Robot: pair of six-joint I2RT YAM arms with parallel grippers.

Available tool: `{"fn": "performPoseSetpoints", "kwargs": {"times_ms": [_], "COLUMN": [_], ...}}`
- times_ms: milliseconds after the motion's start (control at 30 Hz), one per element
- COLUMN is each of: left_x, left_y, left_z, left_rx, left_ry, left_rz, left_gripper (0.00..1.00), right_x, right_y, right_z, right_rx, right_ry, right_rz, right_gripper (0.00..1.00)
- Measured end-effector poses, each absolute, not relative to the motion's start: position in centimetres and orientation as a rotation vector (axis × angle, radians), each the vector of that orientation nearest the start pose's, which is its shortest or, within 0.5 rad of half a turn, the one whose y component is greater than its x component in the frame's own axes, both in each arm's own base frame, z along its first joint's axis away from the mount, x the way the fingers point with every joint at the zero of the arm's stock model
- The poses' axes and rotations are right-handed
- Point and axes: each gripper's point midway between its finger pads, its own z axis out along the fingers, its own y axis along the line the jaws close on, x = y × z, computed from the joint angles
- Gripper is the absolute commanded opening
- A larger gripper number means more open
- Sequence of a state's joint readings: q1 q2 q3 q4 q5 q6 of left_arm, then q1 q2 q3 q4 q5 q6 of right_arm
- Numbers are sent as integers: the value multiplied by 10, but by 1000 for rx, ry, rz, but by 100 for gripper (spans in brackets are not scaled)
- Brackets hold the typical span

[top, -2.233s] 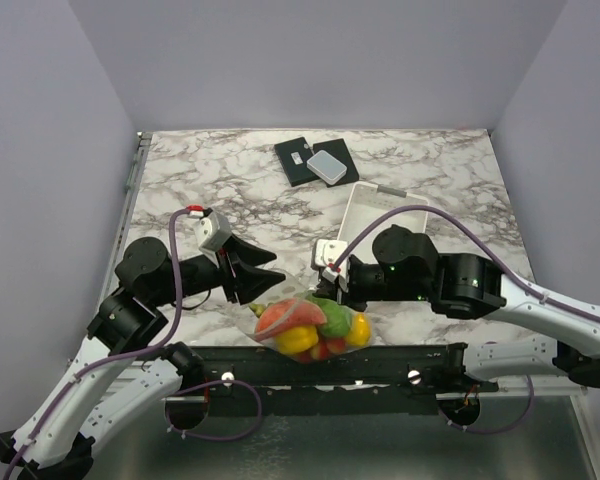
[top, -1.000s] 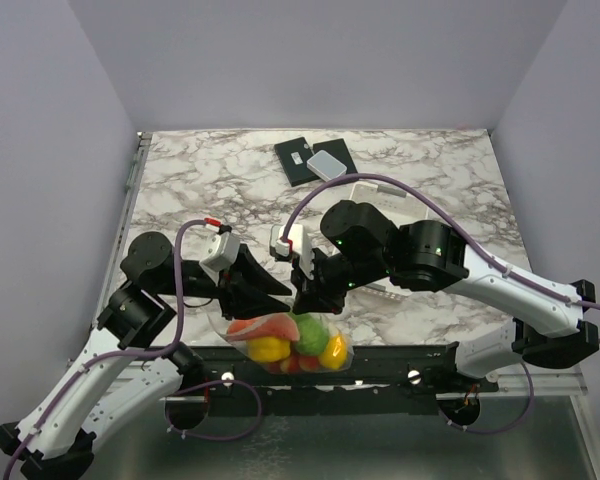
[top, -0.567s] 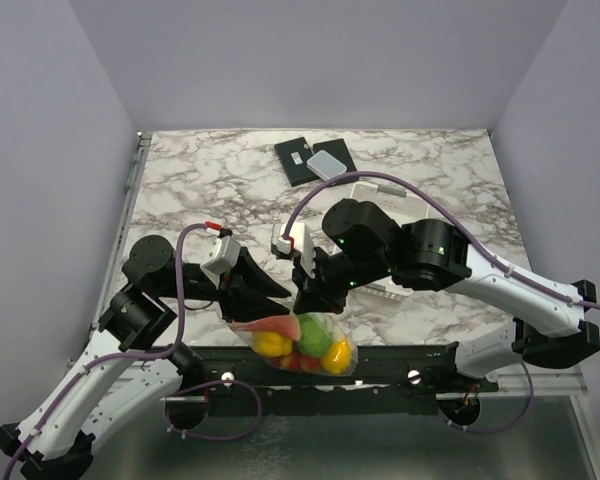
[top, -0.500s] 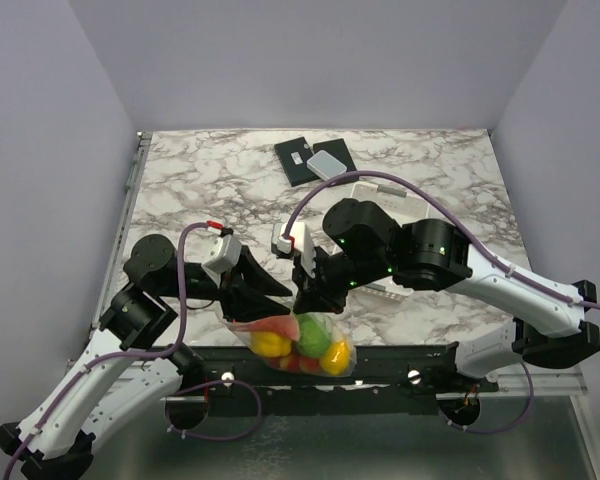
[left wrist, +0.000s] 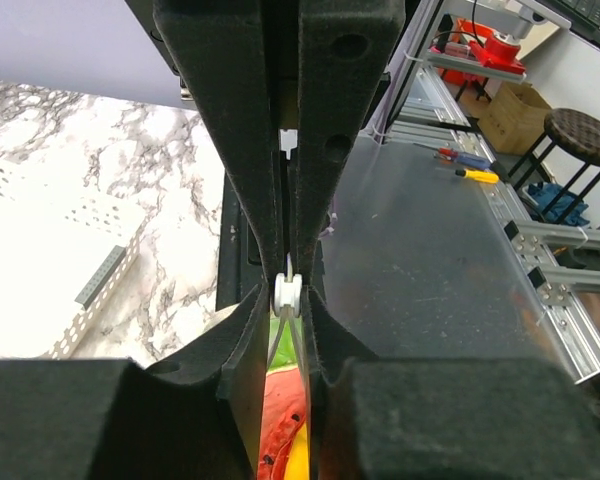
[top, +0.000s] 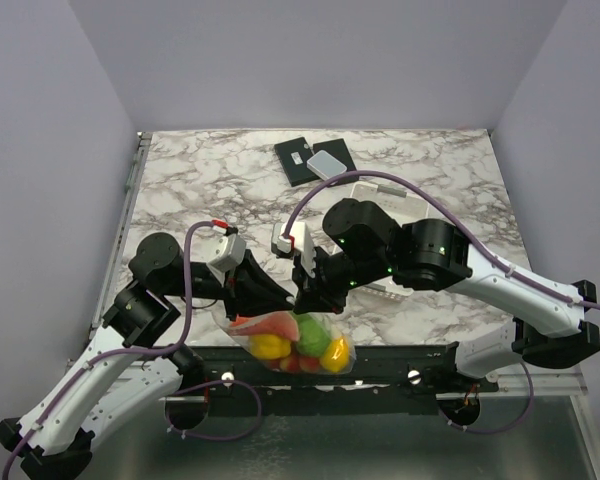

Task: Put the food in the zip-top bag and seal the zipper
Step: Zip the zipper food storage bag.

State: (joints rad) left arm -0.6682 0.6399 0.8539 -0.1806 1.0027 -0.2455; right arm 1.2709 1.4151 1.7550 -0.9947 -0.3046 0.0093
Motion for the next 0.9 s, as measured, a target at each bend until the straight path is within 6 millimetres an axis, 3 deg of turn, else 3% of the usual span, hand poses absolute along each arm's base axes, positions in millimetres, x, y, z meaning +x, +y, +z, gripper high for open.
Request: {"fn": "performPoseSetpoints", "kwargs": {"times_ms": [300,567,900], "left_x": [59,62,64], "left_y": [-242,-242,-243], "left_z": [346,347,349], "left_rx": [1168,1151,1139], "left_ry": [1315,1308,1300], "left_rz": [-1451,-1433,-1420], "left_gripper": [2,1,1], "right_x": [55,59,64], "right_y": [355,352,333], "right_z": [332,335,352], "right_rx": [-1553,-1528,-1445], "right_ry": [1828,1824,1789], "right_rz": [992,968,944], "right_gripper": [1,0,1]}}
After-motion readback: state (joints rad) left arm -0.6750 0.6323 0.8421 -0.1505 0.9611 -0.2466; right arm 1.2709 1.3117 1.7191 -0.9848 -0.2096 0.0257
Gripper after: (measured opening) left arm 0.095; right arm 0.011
